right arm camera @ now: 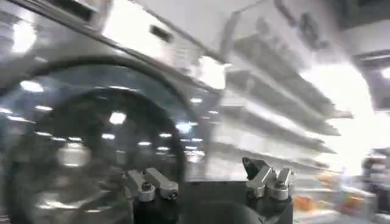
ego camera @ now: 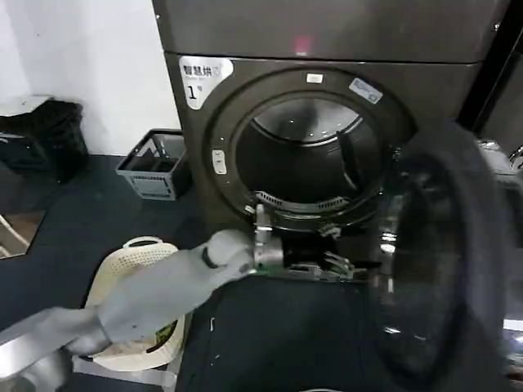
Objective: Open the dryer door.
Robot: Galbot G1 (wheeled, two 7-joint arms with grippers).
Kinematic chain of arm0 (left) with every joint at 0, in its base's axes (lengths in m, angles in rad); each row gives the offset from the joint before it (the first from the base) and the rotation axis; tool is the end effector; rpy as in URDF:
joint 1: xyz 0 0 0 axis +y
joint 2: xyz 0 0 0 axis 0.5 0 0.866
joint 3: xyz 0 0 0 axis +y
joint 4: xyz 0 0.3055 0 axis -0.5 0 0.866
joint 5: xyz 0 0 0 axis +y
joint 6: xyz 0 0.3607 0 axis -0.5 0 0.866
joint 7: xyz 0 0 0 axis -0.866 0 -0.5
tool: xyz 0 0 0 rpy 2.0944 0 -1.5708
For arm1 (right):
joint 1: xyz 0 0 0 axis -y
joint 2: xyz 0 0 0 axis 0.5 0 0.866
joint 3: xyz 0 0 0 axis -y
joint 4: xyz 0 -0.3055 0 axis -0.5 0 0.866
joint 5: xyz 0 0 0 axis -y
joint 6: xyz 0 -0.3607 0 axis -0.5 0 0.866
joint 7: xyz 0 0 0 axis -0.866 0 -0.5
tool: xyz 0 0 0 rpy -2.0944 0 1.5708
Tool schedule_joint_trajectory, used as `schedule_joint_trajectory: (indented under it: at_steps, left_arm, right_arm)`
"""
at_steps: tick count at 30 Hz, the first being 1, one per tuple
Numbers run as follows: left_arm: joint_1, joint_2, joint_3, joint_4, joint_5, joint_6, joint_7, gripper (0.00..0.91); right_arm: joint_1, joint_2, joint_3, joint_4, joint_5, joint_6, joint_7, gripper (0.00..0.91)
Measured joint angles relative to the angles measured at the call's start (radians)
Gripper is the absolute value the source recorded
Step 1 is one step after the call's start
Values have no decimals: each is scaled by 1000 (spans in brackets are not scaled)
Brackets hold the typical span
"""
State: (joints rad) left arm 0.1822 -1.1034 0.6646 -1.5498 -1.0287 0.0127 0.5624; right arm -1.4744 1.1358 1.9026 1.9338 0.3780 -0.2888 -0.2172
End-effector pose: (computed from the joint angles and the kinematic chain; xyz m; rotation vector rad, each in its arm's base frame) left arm 0.4148 -0.1576 -0.1766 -2.1467 -2.2546 0.1119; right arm 0.0496 -0.3750 -0.0461 1.2505 2.6790 -0.5436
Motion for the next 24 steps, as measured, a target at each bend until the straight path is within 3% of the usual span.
schedule_joint_trajectory:
  at_steps: [7,11,18,24]
  left_arm:
    - [-66,-92,86,59,18,8,-21,907]
    - [-93,-163,106,109,25,15,-76,907]
    - [-119,-307,109,197,49,17,-185,907]
    - [-122,-386,96,250,94,-3,-222,907]
  right_arm:
    - [-58,-52,200,-49,-1,-19,27,907]
    - [-75,-73,273,-74,-3,-44,33,907]
    - [-85,-62,293,-74,-3,-41,14,907]
    - [-94,-64,303,-78,-3,-39,9,907]
